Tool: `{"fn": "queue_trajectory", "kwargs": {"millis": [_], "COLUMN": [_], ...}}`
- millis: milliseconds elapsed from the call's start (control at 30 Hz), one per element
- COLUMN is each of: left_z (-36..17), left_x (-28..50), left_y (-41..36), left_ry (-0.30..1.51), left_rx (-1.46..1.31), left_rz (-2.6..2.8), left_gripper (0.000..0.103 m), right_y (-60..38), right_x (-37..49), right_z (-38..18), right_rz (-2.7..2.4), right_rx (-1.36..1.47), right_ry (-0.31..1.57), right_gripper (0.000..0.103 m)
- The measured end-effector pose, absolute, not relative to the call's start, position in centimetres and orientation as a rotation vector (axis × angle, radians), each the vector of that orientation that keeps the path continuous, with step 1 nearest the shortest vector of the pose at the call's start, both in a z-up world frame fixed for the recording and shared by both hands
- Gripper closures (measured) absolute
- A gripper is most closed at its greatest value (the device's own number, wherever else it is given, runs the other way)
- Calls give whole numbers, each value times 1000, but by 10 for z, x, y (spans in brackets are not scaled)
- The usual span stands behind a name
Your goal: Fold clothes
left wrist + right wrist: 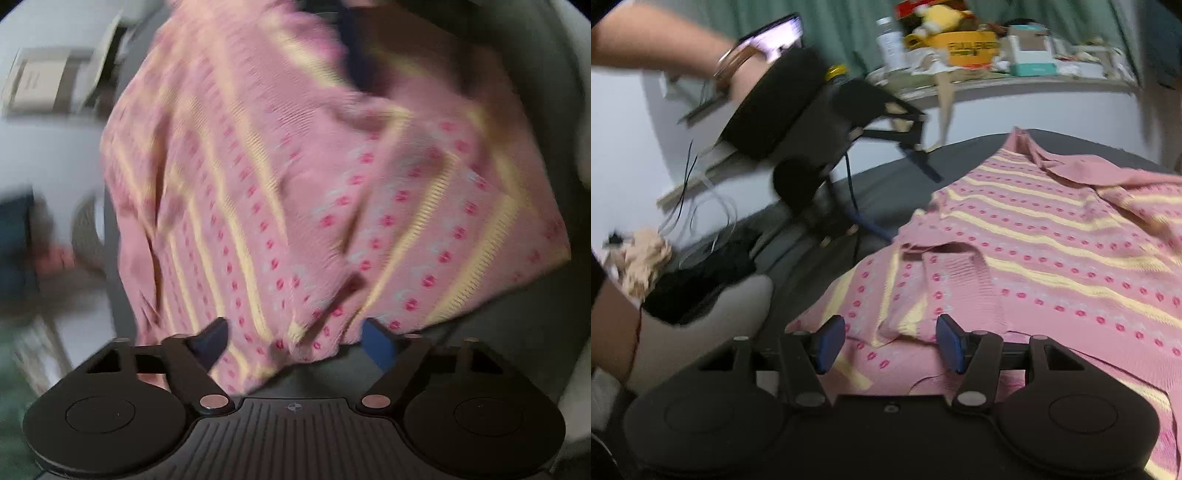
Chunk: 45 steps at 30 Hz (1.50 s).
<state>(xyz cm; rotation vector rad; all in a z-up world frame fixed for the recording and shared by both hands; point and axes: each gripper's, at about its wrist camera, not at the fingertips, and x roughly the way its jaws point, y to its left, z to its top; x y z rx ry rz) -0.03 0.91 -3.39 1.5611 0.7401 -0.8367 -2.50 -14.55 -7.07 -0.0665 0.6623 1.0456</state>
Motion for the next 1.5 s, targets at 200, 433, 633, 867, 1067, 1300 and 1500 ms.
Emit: {"fn": "queue_trajectory", "kwargs": {"millis": [200,433,633,867,1067,1300,1500], "left_z": [-23,-14,-19,-13,-11,-2,-6], "left_x": [23,80,132,112,77,61,91], "left_y": [0,8,30,55,64,64,53], "left_ry": [859,1059,1229,1149,1154,1032,1059], "left_rx": [1362,967,755,835,869,801,773], "left_rz": [-863,-764,-418,-459,-677,-690,-728], "left_gripper": [56,94,89,15,13,13,14], "right_y": [-131,-132,-135,-136,-136,-138,-141], "right_x": [-42,-42,-37,-37,-38,-34,-31], "right_z": [-69,-73,-73,-71,-71,-69,-71], "right_rz": [1057,1057,1055,1060,1062,1145,1148], "right_rx": [-202,-202,-160,-142,-145,13,81], "right_ry": [560,624,648,654,658,713,745], "right_gripper": [49,49,47,44,44,44,44]}}
